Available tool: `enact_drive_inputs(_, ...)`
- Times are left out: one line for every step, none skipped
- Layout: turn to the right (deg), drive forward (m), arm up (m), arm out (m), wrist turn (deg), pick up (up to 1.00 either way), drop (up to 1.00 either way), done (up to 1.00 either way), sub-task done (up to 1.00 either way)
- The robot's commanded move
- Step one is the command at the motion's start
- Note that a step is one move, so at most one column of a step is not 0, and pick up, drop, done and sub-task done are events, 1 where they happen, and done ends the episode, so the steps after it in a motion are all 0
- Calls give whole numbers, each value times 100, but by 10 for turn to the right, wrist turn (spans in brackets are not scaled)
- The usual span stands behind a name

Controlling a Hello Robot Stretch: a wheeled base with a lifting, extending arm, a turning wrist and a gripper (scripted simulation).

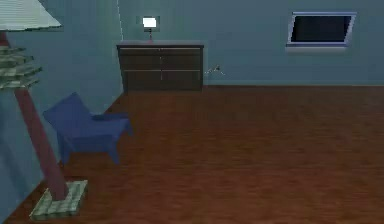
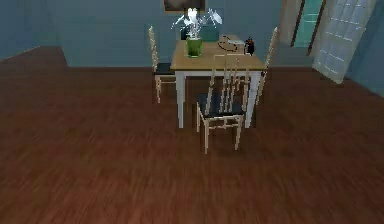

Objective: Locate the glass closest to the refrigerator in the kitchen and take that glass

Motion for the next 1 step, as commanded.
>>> enact_drive_inputs(450,0,0,0,0,0,0,0,0)
